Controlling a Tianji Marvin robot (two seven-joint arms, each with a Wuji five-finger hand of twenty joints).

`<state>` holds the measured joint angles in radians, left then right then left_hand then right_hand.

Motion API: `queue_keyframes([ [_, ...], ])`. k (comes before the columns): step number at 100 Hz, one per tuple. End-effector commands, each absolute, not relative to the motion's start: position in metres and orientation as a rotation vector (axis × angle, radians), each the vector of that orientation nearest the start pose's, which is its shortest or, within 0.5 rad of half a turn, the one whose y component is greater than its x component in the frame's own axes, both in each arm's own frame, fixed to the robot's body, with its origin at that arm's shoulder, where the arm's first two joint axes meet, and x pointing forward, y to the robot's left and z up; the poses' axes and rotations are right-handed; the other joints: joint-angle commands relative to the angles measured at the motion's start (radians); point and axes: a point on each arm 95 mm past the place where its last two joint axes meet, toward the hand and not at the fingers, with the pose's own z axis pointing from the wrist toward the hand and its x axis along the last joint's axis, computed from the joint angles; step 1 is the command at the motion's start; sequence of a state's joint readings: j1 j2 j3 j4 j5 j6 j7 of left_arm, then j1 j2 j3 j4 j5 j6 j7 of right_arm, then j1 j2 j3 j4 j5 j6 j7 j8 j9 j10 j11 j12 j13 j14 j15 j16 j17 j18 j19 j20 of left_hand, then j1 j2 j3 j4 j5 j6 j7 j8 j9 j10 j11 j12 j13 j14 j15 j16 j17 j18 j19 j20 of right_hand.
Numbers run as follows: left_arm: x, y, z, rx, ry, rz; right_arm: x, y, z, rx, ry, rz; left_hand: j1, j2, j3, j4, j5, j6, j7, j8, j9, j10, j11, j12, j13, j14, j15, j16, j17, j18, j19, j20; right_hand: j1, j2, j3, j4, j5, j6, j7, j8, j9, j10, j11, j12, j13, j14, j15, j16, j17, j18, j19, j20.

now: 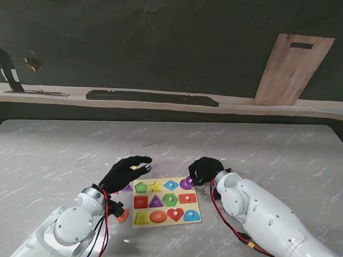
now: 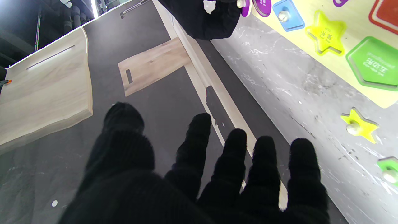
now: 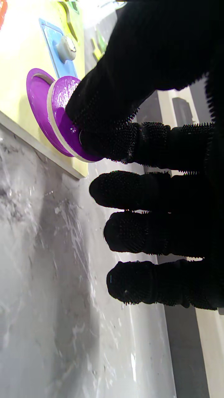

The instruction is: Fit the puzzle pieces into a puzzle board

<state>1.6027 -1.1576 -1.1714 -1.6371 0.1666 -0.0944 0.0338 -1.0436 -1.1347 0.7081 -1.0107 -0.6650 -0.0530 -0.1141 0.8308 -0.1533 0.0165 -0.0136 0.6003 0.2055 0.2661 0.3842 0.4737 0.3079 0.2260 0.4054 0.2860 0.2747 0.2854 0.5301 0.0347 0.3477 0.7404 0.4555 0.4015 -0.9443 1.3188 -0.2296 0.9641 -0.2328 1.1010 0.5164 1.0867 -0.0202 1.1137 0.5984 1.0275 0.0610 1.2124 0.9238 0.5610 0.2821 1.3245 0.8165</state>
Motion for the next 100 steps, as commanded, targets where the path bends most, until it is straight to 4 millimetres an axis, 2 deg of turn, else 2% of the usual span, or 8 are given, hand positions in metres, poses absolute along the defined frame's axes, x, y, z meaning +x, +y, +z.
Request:
queue_keyframes([
  [1, 0.382, -0.043, -0.323, -1.952, 0.997, -2.140, 0.496, 0.040, -0.381, 1.317, 1.687, 1.459, 0.006, 0.030, -0.031, -0.012, 0.019, -0.027, -0.013, -0.005, -0.001, -0.017, -0.006, -0.010, 0.019, -0.016, -0.018, 0.006, -0.012, 0.004, 0.003, 0.013, 0.050, 0.022, 0.062, 0.059, 0.059, -0.091, 0.036, 0.007, 0.030, 0.044, 0.032, 0.002, 0.033, 0.002, 0.037, 0.011, 0.006, 0.030, 0.048, 0.014],
  [35, 0.381, -0.043, -0.323, -1.949, 0.995, -2.141, 0.503, 0.047, -0.391, 1.356, 1.716, 1.409, 0.007, 0.030, -0.030, -0.012, 0.019, -0.027, -0.012, -0.004, -0.001, -0.016, -0.005, -0.009, 0.019, -0.018, -0.016, 0.007, -0.012, 0.004, 0.005, 0.014, 0.050, 0.027, 0.056, 0.059, 0.057, -0.090, 0.037, 0.003, 0.029, 0.044, 0.033, -0.003, 0.034, 0.004, 0.039, 0.007, 0.007, 0.032, 0.054, 0.010],
  [80, 0.380, -0.043, -0.323, -1.943, 0.995, -2.145, 0.498, 0.052, -0.400, 1.342, 1.795, 1.376, 0.008, 0.030, -0.030, -0.012, 0.018, -0.026, -0.013, -0.005, -0.002, -0.013, -0.006, -0.010, 0.017, -0.016, -0.017, 0.006, -0.012, 0.004, 0.006, 0.013, 0.050, 0.067, 0.016, 0.055, 0.034, -0.088, 0.027, 0.001, 0.012, 0.047, 0.027, -0.006, 0.026, 0.006, 0.036, 0.003, 0.001, 0.035, 0.055, 0.003],
  [87, 0.380, -0.043, -0.323, -1.943, 0.993, -2.145, 0.498, 0.052, -0.401, 1.335, 1.805, 1.367, 0.007, 0.031, -0.030, -0.012, 0.018, -0.027, -0.013, -0.005, -0.002, -0.015, -0.006, -0.010, 0.018, -0.017, -0.017, 0.006, -0.012, 0.004, 0.005, 0.012, 0.047, 0.093, -0.007, 0.063, 0.021, -0.086, 0.025, 0.005, 0.005, 0.044, 0.025, -0.005, 0.022, 0.006, 0.033, 0.002, -0.001, 0.034, 0.056, 0.001],
  [93, 0.380, -0.043, -0.323, -1.942, 0.993, -2.145, 0.498, 0.052, -0.401, 1.336, 1.814, 1.351, 0.008, 0.031, -0.030, -0.012, 0.018, -0.026, -0.013, -0.005, -0.003, -0.015, -0.007, -0.010, 0.017, -0.017, -0.017, 0.006, -0.012, 0.004, 0.005, 0.012, 0.038, 0.148, -0.052, 0.094, -0.007, -0.075, 0.017, 0.014, -0.011, 0.043, 0.021, 0.000, 0.012, 0.006, 0.027, 0.001, -0.008, 0.032, 0.052, -0.004],
  [100, 0.380, -0.043, -0.323, -1.942, 0.993, -2.145, 0.497, 0.050, -0.400, 1.337, 1.825, 1.325, 0.007, 0.032, -0.031, -0.012, 0.017, -0.027, -0.014, -0.006, -0.003, -0.015, -0.007, -0.011, 0.016, -0.016, -0.018, 0.005, -0.012, 0.004, 0.005, 0.012, 0.035, 0.171, -0.091, 0.103, -0.032, -0.061, 0.009, 0.010, -0.027, 0.044, 0.013, 0.002, 0.000, 0.007, 0.020, 0.000, -0.017, 0.030, 0.047, -0.006],
])
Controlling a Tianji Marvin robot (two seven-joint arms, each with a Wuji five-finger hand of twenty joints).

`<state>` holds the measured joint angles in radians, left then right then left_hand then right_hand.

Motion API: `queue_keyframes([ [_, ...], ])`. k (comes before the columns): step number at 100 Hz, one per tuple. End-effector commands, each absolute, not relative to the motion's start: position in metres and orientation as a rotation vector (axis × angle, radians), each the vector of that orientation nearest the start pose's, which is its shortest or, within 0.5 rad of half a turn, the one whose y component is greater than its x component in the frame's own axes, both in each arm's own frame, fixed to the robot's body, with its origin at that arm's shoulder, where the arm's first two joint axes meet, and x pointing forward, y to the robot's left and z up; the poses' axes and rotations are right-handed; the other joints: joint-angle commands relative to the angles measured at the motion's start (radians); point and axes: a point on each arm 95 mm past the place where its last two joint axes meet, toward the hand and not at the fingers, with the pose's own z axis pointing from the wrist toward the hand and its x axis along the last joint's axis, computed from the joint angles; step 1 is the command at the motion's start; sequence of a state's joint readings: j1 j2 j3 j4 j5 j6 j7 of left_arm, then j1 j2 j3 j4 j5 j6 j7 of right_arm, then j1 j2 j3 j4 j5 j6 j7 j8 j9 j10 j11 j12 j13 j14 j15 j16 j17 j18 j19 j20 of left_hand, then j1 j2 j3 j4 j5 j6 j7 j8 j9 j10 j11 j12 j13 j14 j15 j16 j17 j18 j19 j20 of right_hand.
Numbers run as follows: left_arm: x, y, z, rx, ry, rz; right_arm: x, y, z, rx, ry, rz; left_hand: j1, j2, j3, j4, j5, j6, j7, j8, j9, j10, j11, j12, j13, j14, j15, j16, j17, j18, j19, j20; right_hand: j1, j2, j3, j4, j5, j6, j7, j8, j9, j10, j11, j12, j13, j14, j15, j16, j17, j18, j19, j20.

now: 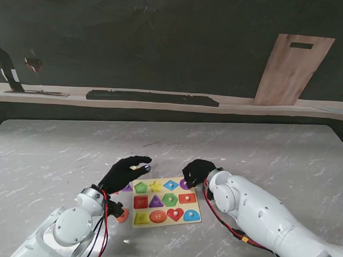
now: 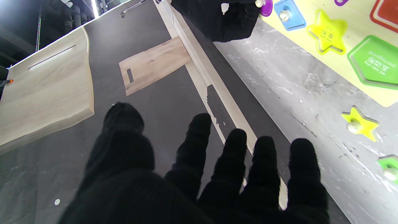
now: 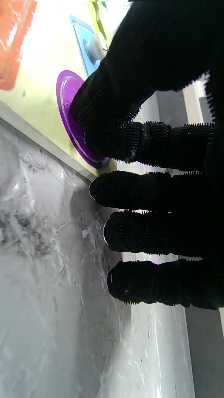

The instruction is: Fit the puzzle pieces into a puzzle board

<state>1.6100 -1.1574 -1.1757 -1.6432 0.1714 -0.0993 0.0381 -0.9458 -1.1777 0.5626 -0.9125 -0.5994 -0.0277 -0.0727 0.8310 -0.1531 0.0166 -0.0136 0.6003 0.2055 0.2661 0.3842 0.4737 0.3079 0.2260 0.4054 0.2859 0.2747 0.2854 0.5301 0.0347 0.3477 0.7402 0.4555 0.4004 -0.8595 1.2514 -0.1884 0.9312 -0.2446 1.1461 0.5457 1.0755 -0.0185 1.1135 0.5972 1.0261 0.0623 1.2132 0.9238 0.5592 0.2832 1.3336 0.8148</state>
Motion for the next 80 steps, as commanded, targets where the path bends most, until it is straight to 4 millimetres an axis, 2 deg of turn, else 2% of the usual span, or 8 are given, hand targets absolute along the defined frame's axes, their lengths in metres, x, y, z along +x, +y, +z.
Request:
queue_keyframes([
  [1, 0.380, -0.042, -0.323, -1.942, 0.993, -2.145, 0.497, 0.050, -0.400, 1.337, 1.828, 1.321, 0.007, 0.032, -0.030, -0.012, 0.017, -0.027, -0.014, -0.006, -0.003, -0.016, -0.007, -0.011, 0.016, -0.017, -0.018, 0.005, -0.012, 0.004, 0.005, 0.012, 0.037, 0.091, -0.034, 0.064, -0.004, -0.048, -0.038, -0.021, -0.019, 0.042, 0.012, 0.004, 0.000, 0.005, 0.017, -0.001, -0.017, 0.029, 0.036, -0.005],
  [9, 0.380, -0.042, -0.323, -1.942, 0.991, -2.146, 0.495, 0.047, -0.397, 1.331, 1.854, 1.279, 0.007, 0.031, -0.031, -0.012, 0.018, -0.027, -0.014, -0.005, -0.003, -0.015, -0.007, -0.010, 0.017, -0.017, -0.018, 0.005, -0.012, 0.003, 0.004, 0.012, 0.047, 0.069, -0.077, 0.061, -0.044, -0.035, -0.050, -0.029, -0.047, 0.034, -0.003, 0.004, -0.021, 0.000, -0.002, -0.005, -0.027, 0.019, 0.024, -0.011],
  [15, 0.380, -0.042, -0.323, -1.942, 0.991, -2.145, 0.495, 0.045, -0.396, 1.313, 1.874, 1.250, 0.006, 0.031, -0.031, -0.012, 0.019, -0.026, -0.013, -0.005, -0.003, -0.016, -0.007, -0.010, 0.017, -0.017, -0.018, 0.005, -0.012, 0.003, 0.005, 0.012, 0.066, 0.015, -0.089, 0.039, -0.084, -0.037, -0.058, -0.025, -0.069, 0.019, -0.011, 0.003, -0.033, -0.015, -0.016, -0.008, -0.031, 0.009, 0.015, -0.015],
  [22, 0.380, -0.042, -0.323, -1.941, 0.991, -2.146, 0.494, 0.044, -0.395, 1.297, 1.889, 1.221, 0.007, 0.030, -0.030, -0.012, 0.018, -0.027, -0.013, -0.005, -0.002, -0.015, -0.006, -0.010, 0.018, -0.017, -0.018, 0.005, -0.012, 0.004, 0.005, 0.012, 0.084, -0.007, -0.090, 0.022, -0.129, -0.038, -0.067, -0.019, -0.095, 0.006, -0.017, 0.002, -0.046, -0.029, -0.032, -0.010, -0.032, -0.004, 0.003, -0.022],
  [41, 0.381, -0.042, -0.323, -1.941, 0.993, -2.150, 0.492, 0.041, -0.395, 1.288, 1.898, 1.186, 0.006, 0.030, -0.031, -0.012, 0.019, -0.028, -0.013, -0.005, 0.000, -0.016, -0.006, -0.010, 0.019, -0.017, -0.017, 0.006, -0.011, 0.004, 0.006, 0.012, 0.090, -0.030, -0.091, 0.023, -0.232, -0.015, -0.091, -0.023, -0.136, -0.006, -0.015, 0.003, -0.065, -0.042, -0.045, -0.009, -0.038, -0.016, -0.014, -0.030],
  [69, 0.381, -0.042, -0.323, -1.942, 0.992, -2.149, 0.491, 0.035, -0.395, 1.279, 1.869, 1.162, 0.007, 0.030, -0.030, -0.012, 0.020, -0.028, -0.012, -0.005, 0.000, -0.015, -0.005, -0.010, 0.019, -0.016, -0.015, 0.007, -0.011, 0.005, 0.007, 0.013, 0.039, 0.014, -0.114, 0.032, -0.258, 0.026, -0.117, -0.011, -0.155, -0.004, -0.006, 0.004, -0.076, -0.035, -0.048, -0.008, -0.045, -0.018, -0.018, -0.033],
  [80, 0.381, -0.042, -0.323, -1.942, 0.992, -2.149, 0.490, 0.032, -0.395, 1.281, 1.856, 1.157, 0.008, 0.030, -0.030, -0.012, 0.020, -0.027, -0.012, -0.005, -0.001, -0.015, -0.005, -0.010, 0.019, -0.017, -0.014, 0.007, -0.011, 0.004, 0.008, 0.013, -0.008, 0.062, -0.171, 0.028, -0.242, 0.042, -0.140, 0.006, -0.157, 0.001, -0.007, 0.020, -0.078, -0.027, -0.046, -0.009, -0.052, -0.010, -0.014, -0.032],
])
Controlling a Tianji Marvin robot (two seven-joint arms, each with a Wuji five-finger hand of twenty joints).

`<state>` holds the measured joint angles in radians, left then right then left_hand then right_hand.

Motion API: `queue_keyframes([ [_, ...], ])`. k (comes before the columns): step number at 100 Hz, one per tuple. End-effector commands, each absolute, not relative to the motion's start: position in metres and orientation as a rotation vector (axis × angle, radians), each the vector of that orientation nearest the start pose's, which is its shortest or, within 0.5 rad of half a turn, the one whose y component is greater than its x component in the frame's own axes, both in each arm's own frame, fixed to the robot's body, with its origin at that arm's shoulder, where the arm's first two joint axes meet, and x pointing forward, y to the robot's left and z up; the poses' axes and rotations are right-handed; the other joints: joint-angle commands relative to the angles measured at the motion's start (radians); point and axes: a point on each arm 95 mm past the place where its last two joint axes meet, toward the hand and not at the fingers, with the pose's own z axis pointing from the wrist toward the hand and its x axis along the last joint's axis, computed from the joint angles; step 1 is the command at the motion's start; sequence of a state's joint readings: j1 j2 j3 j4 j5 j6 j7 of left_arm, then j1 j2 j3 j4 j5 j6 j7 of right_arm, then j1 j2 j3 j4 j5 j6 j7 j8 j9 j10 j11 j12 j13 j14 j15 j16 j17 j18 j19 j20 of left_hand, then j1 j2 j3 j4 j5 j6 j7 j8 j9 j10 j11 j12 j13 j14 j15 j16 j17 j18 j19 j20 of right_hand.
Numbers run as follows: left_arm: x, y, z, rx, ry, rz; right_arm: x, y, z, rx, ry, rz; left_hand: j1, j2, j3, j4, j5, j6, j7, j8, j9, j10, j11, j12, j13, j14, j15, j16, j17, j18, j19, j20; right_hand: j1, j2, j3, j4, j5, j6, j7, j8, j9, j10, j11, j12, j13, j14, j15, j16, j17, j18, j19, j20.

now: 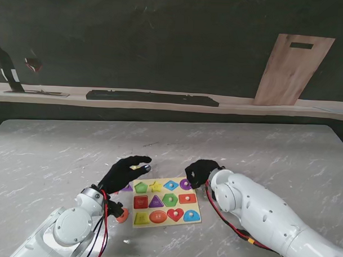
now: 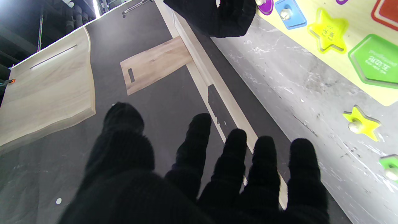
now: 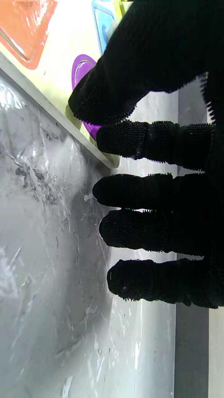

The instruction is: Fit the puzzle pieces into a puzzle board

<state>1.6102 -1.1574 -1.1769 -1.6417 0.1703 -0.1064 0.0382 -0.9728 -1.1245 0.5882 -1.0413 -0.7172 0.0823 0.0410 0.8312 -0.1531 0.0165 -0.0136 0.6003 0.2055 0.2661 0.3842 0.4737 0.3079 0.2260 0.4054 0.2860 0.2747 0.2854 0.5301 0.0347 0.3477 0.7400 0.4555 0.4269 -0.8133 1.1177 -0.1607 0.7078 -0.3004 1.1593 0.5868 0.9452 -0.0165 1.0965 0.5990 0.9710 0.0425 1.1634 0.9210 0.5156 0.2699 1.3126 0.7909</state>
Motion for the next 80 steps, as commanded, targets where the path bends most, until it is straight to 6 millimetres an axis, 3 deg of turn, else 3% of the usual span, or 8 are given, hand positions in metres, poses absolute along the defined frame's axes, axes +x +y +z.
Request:
queue_keyframes([
  [1, 0.381, -0.042, -0.323, -1.942, 0.992, -2.149, 0.490, 0.032, -0.395, 1.281, 1.855, 1.157, 0.007, 0.031, -0.030, -0.012, 0.020, -0.027, -0.012, -0.005, -0.001, -0.016, -0.005, -0.010, 0.019, -0.017, -0.014, 0.007, -0.011, 0.004, 0.008, 0.013, -0.037, 0.019, -0.042, 0.000, -0.016, 0.099, -0.156, -0.032, -0.026, 0.000, 0.009, 0.019, -0.024, -0.006, 0.004, -0.006, -0.009, 0.004, 0.007, -0.009],
  [9, 0.381, -0.042, -0.323, -1.941, 0.990, -2.147, 0.490, 0.029, -0.394, 1.279, 1.845, 1.156, 0.007, 0.031, -0.030, -0.012, 0.019, -0.027, -0.012, -0.005, -0.001, -0.016, -0.005, -0.010, 0.018, -0.016, -0.015, 0.007, -0.011, 0.004, 0.008, 0.013, -0.088, 0.069, -0.084, 0.011, -0.003, 0.118, -0.183, -0.011, -0.028, 0.003, 0.004, 0.024, -0.028, -0.002, 0.002, -0.007, -0.015, 0.005, 0.006, -0.010],
  [16, 0.381, -0.042, -0.323, -1.941, 0.989, -2.147, 0.488, 0.026, -0.392, 1.273, 1.834, 1.158, 0.007, 0.030, -0.030, -0.012, 0.020, -0.025, -0.012, -0.005, -0.001, -0.015, -0.005, -0.010, 0.018, -0.015, -0.015, 0.007, -0.012, 0.005, 0.008, 0.012, -0.138, 0.104, -0.109, 0.063, 0.008, 0.136, -0.232, 0.047, -0.038, 0.007, -0.005, 0.025, -0.037, 0.001, -0.005, -0.010, -0.021, 0.006, 0.004, -0.013],
  [20, 0.381, -0.042, -0.323, -1.940, 0.989, -2.147, 0.488, 0.024, -0.390, 1.269, 1.826, 1.160, 0.007, 0.032, -0.030, -0.012, 0.019, -0.027, -0.013, -0.005, -0.002, -0.015, -0.005, -0.010, 0.018, -0.017, -0.015, 0.006, -0.012, 0.005, 0.008, 0.012, -0.153, 0.118, -0.115, 0.073, 0.001, 0.142, -0.244, 0.059, -0.048, 0.006, -0.010, 0.024, -0.045, 0.002, -0.011, -0.011, -0.026, 0.005, 0.000, -0.015],
  [24, 0.381, -0.042, -0.323, -1.939, 0.989, -2.147, 0.486, 0.021, -0.387, 1.269, 1.813, 1.166, 0.007, 0.031, -0.030, -0.012, 0.020, -0.026, -0.013, -0.005, -0.001, -0.016, -0.005, -0.010, 0.019, -0.016, -0.014, 0.007, -0.012, 0.005, 0.008, 0.012, -0.156, 0.125, -0.133, 0.087, -0.001, 0.145, -0.277, 0.117, -0.060, 0.006, -0.018, 0.023, -0.055, 0.004, -0.023, -0.014, -0.033, 0.004, -0.006, -0.018],
  [52, 0.380, -0.041, -0.323, -1.934, 0.988, -2.143, 0.466, 0.005, -0.365, 1.278, 1.638, 1.298, 0.008, 0.032, -0.031, -0.012, 0.019, -0.026, -0.013, -0.005, -0.002, -0.015, -0.005, -0.010, 0.017, -0.016, -0.016, 0.006, -0.012, 0.004, 0.007, 0.012, -0.162, 0.183, -0.189, 0.086, -0.023, 0.161, -0.332, 0.101, -0.096, 0.022, -0.049, 0.011, -0.086, 0.028, -0.063, -0.030, -0.069, 0.012, -0.046, -0.038],
  [62, 0.380, -0.041, -0.323, -1.935, 0.990, -2.143, 0.456, 0.005, -0.357, 1.282, 1.566, 1.401, 0.007, 0.031, -0.031, -0.012, 0.019, -0.027, -0.012, -0.005, -0.003, -0.016, -0.006, -0.011, 0.016, -0.018, -0.017, 0.005, -0.012, 0.004, 0.007, 0.012, -0.163, 0.230, -0.226, 0.090, -0.051, 0.149, -0.352, 0.096, -0.117, 0.027, -0.064, 0.008, -0.100, 0.039, -0.088, -0.040, -0.084, 0.015, -0.069, -0.052],
  [80, 0.378, -0.040, -0.322, -1.922, 0.985, -2.148, 0.439, 0.013, -0.344, 1.259, 1.411, 1.613, 0.007, 0.031, -0.031, -0.012, 0.019, -0.027, -0.012, -0.005, -0.001, -0.018, -0.005, -0.010, 0.020, -0.017, -0.016, 0.006, -0.011, 0.004, 0.007, 0.012, -0.174, 0.231, -0.242, 0.095, -0.108, 0.134, -0.378, 0.091, -0.141, 0.022, -0.077, 0.006, -0.113, 0.041, -0.113, -0.051, -0.093, 0.017, -0.081, -0.061],
])
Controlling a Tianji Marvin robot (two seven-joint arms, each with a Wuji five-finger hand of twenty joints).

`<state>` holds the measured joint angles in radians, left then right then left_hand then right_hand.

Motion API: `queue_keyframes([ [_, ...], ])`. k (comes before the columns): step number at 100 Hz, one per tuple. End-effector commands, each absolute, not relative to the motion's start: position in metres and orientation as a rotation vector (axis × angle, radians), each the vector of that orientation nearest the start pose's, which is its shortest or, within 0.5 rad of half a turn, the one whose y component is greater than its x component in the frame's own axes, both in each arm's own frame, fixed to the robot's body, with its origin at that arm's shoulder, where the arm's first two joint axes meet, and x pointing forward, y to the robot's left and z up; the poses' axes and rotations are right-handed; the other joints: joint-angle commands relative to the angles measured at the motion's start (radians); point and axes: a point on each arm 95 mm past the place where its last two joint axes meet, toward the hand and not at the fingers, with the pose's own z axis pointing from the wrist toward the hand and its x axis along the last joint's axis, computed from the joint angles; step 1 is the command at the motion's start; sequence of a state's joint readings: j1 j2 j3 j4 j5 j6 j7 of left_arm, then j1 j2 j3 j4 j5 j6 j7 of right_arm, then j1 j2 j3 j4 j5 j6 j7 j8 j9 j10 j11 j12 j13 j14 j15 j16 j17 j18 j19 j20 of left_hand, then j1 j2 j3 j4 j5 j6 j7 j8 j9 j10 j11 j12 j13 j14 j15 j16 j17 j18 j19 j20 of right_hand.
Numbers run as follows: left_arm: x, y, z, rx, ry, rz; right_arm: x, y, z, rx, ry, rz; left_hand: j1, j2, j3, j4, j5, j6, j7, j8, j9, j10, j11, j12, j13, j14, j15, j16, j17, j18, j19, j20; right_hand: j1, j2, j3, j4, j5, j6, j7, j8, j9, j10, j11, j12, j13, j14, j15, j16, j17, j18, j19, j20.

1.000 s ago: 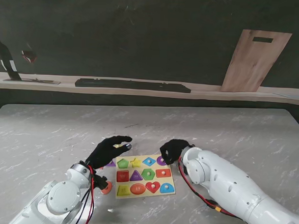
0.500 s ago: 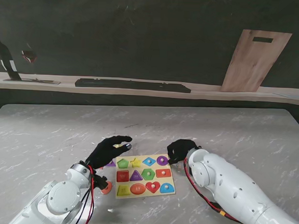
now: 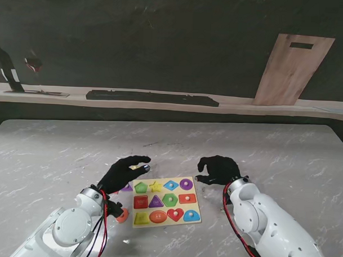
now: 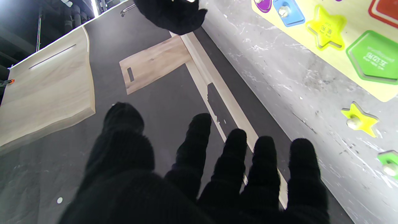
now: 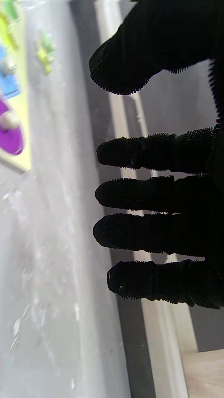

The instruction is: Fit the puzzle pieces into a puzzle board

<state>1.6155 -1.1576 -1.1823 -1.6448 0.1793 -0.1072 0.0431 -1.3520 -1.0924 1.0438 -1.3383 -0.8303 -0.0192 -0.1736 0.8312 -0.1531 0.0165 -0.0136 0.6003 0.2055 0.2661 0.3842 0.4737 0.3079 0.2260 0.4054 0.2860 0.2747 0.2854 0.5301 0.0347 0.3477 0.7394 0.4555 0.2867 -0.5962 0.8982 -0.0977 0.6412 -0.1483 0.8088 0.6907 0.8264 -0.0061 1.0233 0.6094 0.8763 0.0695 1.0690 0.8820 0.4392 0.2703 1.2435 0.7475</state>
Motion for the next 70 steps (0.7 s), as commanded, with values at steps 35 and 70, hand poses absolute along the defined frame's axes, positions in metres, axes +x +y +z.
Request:
queue_keyframes([
  [35, 0.372, -0.033, -0.319, -1.871, 0.945, -2.153, 0.405, 0.027, -0.319, 1.296, 1.229, 2.063, 0.005, 0.029, -0.031, -0.012, 0.020, -0.028, -0.012, -0.005, 0.003, -0.015, -0.005, -0.010, 0.022, -0.015, -0.015, 0.006, -0.011, 0.006, 0.007, 0.012, -0.054, -0.010, -0.043, 0.031, -0.166, -0.008, -0.145, -0.079, -0.131, 0.004, -0.245, -0.167, -0.098, 0.020, -0.465, -0.248, -0.111, -0.022, -0.267, -0.158],
  [70, 0.369, -0.031, -0.316, -1.842, 0.926, -2.159, 0.376, 0.028, -0.310, 1.370, 1.090, 2.461, 0.004, 0.029, -0.031, -0.012, 0.020, -0.028, -0.013, -0.005, 0.003, -0.014, -0.006, -0.010, 0.020, -0.016, -0.016, 0.006, -0.010, 0.007, 0.007, 0.011, -0.070, 0.029, -0.162, 0.020, -0.220, 0.038, -0.208, -0.122, -0.226, -0.002, -0.369, -0.260, -0.172, 0.009, -0.751, -0.404, -0.174, -0.066, -0.491, -0.322],
])
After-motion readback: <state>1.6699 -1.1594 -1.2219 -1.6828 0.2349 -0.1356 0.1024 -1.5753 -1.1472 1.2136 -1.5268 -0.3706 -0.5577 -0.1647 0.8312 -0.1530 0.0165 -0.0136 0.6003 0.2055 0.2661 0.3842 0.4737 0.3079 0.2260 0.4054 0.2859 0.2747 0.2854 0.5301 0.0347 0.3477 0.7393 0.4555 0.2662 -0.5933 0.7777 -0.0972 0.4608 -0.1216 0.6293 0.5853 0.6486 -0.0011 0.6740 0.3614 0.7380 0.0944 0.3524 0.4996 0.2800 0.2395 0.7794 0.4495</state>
